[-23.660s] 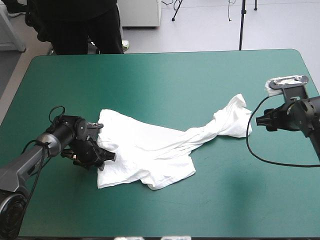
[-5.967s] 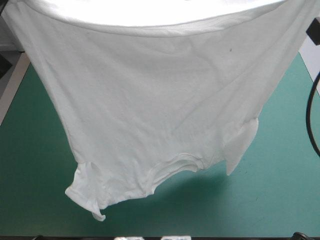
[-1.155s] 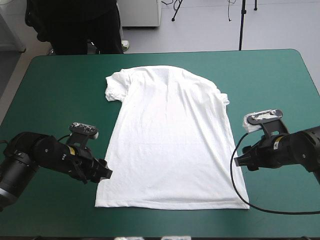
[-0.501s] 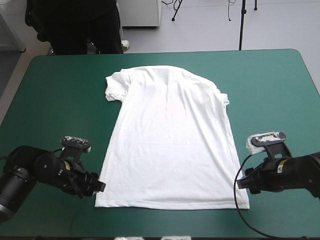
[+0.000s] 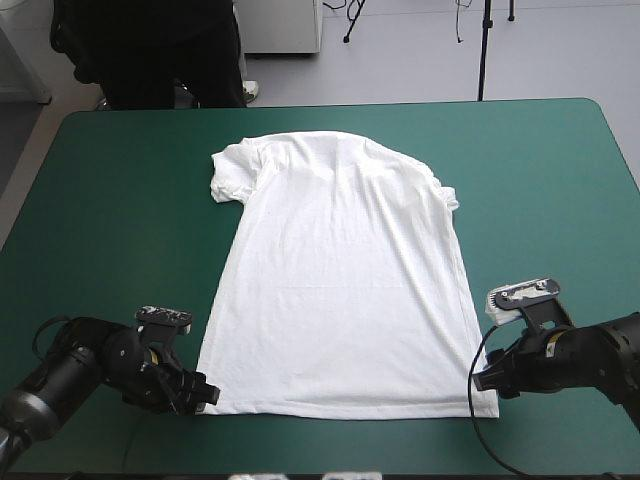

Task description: Fold the cloth

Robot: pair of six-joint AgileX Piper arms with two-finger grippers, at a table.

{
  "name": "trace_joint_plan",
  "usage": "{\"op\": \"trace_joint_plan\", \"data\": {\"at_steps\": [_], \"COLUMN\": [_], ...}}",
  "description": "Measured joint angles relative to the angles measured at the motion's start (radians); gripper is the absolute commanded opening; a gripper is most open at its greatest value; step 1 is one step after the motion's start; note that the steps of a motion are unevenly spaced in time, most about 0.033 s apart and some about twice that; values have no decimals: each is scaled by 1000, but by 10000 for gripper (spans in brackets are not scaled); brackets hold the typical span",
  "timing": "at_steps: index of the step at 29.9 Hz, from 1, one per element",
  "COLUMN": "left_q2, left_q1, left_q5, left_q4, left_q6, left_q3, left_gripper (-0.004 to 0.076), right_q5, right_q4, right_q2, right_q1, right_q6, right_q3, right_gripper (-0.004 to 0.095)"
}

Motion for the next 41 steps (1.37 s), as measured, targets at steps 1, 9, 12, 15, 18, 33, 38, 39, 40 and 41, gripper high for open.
{"op": "trace_joint_plan", "data": {"at_steps": [1,9,12,15,18,33,38,39,40,41], "left_q2": [12,150,180,196,200,203,205,205,205,205], "left_q1": [-1,-130,-166,-180,-182,-184,-184,-184,-184,-184], "left_q5": [-10,-67,-59,-57,-65,-88,-90,-91,-91,-92], "left_q4": [-1,31,62,63,55,12,11,11,10,9], "left_q6": [0,-47,-90,-103,-108,-109,-109,-109,-109,-109], "left_q3": [3,-6,-17,-25,-27,-27,-27,-27,-27,-27], "left_gripper": [470,361,302,225,138,-9,-9,-9,-9,-9], "right_q5": [-5,-27,-52,-80,-101,-199,-172,-169,-165,-164], "right_q4": [-9,-46,-23,9,30,36,6,-5,-11,-11], "right_q2": [0,39,61,66,66,200,271,281,289,298], "right_q1": [0,0,0,0,12,68,66,66,66,65], "right_q6": [-3,-44,-70,-98,-119,-90,-102,-112,-122,-142], "right_q3": [0,43,86,122,153,228,200,196,193,188], "right_gripper": [635,635,635,635,635,486,191,139,59,6]}}
